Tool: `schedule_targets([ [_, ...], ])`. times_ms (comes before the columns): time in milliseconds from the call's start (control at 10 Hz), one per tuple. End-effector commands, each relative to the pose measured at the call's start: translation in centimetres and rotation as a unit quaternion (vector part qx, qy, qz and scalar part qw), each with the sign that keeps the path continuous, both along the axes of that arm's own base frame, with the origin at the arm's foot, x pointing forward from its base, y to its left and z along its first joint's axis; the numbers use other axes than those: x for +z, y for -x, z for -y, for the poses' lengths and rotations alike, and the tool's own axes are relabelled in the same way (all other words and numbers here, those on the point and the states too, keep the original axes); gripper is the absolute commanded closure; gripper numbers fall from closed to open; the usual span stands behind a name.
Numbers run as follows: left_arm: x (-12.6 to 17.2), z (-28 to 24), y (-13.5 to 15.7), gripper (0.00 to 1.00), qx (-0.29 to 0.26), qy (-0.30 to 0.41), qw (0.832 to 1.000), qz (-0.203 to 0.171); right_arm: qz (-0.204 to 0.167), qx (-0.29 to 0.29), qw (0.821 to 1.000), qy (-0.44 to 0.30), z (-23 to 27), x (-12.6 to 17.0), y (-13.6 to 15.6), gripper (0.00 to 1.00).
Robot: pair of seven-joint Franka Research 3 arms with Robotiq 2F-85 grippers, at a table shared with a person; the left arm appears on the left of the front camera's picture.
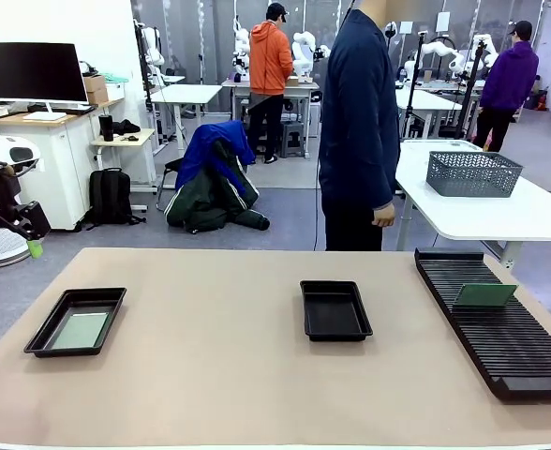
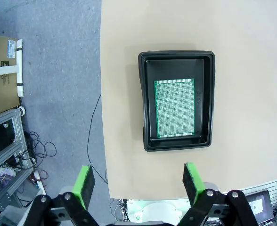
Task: Inspect and transfer BCBs to ESD trays.
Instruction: Pick up the Blank PCB from the PCB Rack and place it in the right ESD tray.
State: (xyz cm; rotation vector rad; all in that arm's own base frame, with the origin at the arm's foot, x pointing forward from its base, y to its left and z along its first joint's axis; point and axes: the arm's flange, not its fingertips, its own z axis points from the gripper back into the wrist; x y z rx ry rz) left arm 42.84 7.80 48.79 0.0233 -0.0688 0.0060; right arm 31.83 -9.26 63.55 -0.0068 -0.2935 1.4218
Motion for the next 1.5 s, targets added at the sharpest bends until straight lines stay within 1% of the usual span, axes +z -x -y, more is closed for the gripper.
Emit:
schedule_targets([
  [0,-0.1,0.1,0.2,0.00,0.008,-0.001,1.000,0.002,0.005,-0.004,1.000,-0.008,-0.4,-0.4,0.1,0.00],
  [200,-0.1,0.1,0.2,0.00,0.008,-0.001,1.000,0.002,0.005,-0.004,1.000,-0.008,-0.4,-0.4,0.1,0.00],
  [300,-0.1,0.1,0.2,0.00,0.008,-0.001,1.000,0.002,0.000,0.000,1.000,0.000,0.0,-0.1,0.0,0.00],
  [600,-0.1,0.1,0.2,0.00,0.008,-0.001,1.000,0.002,0.012,0.021,0.999,0.021,-0.8,-4.0,-3.5,0.00],
  [800,-0.1,0.1,0.2,0.00,0.008,-0.001,1.000,0.002,0.021,0.026,0.999,0.028,-0.8,-6.4,-5.0,0.00],
  [900,-0.1,0.1,0.2,0.00,0.008,-0.001,1.000,0.002,0.018,0.029,0.999,0.031,-0.9,-7.7,-5.8,0.00],
  [1100,-0.1,0.1,0.2,0.00,0.008,-0.001,1.000,0.002,0.025,0.041,0.998,0.038,-1.2,-10.1,-7.4,0.00],
  [1400,-0.1,0.1,0.2,0.00,0.008,-0.001,1.000,0.002,0.017,0.052,0.997,0.063,-2.0,-13.6,-10.2,0.00],
])
